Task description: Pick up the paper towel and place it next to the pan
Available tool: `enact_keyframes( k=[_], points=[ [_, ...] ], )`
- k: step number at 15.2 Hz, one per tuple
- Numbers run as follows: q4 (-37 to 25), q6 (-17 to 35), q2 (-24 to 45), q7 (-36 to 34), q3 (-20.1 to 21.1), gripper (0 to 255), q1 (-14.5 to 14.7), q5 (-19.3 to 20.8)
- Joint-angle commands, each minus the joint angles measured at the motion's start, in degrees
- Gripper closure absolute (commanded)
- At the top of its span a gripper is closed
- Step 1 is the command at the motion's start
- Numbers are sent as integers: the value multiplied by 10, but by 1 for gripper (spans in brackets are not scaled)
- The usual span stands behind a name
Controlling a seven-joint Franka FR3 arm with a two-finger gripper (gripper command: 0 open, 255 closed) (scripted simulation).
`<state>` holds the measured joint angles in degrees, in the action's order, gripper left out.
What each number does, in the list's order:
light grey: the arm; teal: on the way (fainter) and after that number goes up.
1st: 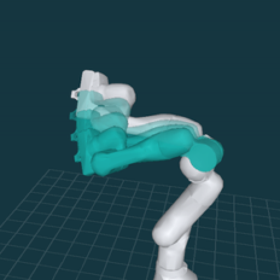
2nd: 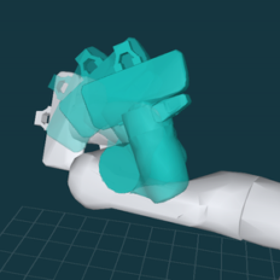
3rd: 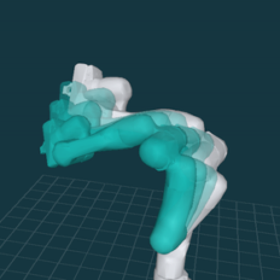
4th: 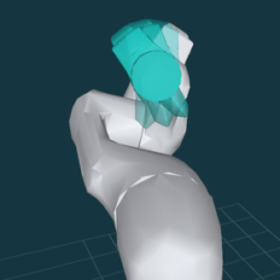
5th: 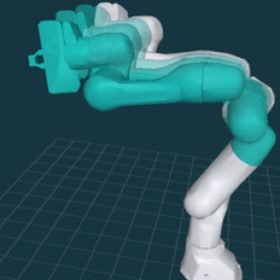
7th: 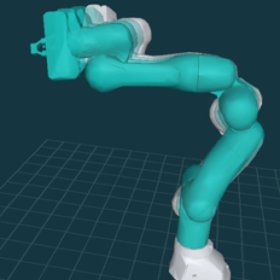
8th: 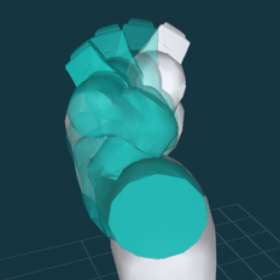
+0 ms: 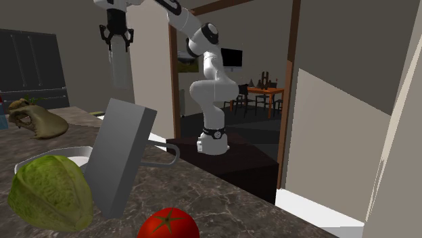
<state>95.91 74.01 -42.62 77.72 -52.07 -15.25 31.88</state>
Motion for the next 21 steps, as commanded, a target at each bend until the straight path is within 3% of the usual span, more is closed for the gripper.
enact_keyframes(
  k=[1, 6, 21],
  points=[
    [-31, 0, 9, 33, -39, 255, 17, 11],
    [-120, -10, 29, 102, -132, 255, 76, 30],
    [39, 85, -33, 69, -121, 255, 17, 64]
  ],
)
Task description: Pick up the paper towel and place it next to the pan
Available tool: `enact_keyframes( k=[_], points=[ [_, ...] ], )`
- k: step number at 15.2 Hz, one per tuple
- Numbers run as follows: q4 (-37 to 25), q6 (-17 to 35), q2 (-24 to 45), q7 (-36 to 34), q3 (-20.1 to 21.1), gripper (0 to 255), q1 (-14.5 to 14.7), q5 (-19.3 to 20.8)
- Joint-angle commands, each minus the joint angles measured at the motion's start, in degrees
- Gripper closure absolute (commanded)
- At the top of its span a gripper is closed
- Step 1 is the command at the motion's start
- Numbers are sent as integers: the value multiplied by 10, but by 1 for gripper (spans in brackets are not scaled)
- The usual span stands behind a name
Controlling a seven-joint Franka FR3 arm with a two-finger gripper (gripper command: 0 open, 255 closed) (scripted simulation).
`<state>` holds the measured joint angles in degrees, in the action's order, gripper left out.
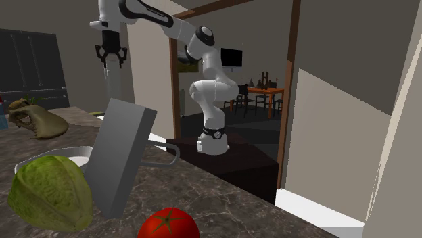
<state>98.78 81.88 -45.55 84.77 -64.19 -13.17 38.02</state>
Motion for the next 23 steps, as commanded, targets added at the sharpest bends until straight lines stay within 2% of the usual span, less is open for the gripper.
enact_keyframes(
  k=[1, 23],
  points=[
    [19, 12, -7, -4, -1, 255, -6, 5],
    [179, 140, -62, -35, -60, 255, -38, 70]
  ],
)
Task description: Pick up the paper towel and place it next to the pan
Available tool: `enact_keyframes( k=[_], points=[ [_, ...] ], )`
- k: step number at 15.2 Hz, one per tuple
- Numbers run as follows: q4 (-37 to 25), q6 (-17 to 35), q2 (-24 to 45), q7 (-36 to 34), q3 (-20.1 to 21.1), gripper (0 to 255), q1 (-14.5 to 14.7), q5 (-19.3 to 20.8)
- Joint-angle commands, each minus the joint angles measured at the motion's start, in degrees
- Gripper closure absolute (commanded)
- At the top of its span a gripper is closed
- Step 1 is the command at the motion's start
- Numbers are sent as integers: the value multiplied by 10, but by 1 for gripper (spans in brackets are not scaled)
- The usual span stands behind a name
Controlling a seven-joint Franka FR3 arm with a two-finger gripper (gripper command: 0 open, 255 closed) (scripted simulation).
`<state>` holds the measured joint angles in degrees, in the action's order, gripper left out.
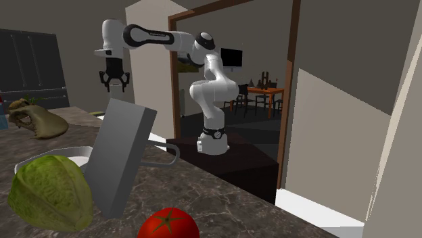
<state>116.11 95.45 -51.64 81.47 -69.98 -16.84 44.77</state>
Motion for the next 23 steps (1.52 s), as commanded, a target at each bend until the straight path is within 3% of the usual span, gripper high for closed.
enact_keyframes(
  k=[1, 14, 21, 22, 23],
  points=[
    [12, 10, -3, -3, -6, 255, -2, 6],
    [75, 83, -20, -19, -68, 255, 2, 54],
    [75, 83, -20, -19, -68, 255, 2, 54],
    [75, 83, -20, -19, -68, 0, 2, 54],
    [75, 83, -20, -19, -68, 0, 2, 54]
  ],
)
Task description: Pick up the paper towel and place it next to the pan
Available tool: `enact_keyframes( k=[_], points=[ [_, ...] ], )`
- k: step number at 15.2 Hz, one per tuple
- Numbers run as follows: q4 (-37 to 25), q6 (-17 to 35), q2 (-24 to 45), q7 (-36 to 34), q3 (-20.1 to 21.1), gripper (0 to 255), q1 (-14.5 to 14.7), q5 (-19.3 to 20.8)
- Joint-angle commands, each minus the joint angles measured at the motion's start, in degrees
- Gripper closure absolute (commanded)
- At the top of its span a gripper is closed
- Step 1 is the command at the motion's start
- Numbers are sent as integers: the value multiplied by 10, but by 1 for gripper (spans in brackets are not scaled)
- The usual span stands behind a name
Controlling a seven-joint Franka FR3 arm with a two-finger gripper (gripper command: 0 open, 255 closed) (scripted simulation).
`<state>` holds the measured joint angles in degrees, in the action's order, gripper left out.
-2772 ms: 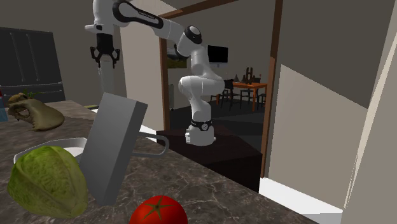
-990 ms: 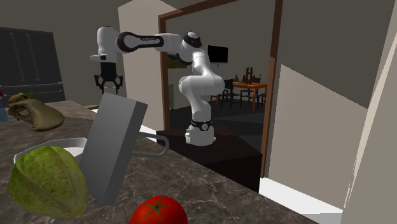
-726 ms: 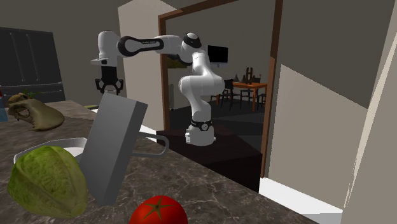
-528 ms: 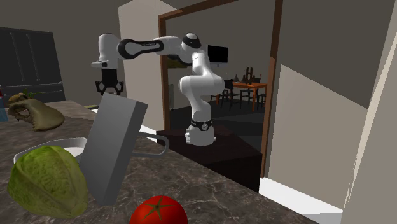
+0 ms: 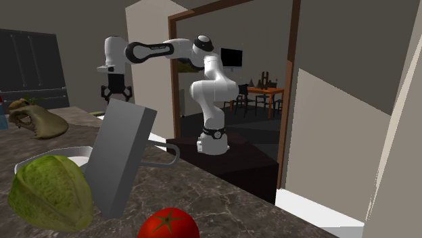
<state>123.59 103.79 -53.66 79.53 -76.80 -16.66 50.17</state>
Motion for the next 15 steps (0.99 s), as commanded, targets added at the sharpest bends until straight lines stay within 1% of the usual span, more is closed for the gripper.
enact_keyframes(
  k=[1, 4, 8, 15],
  points=[
    [0, 0, 0, 0, 0, 0, 0, 0],
    [0, 0, 0, 0, 0, 0, 0, 0],
    [-42, -55, 10, 15, 50, 0, -10, -36],
    [-42, -55, 10, 15, 50, 0, -10, -36]
  ],
)
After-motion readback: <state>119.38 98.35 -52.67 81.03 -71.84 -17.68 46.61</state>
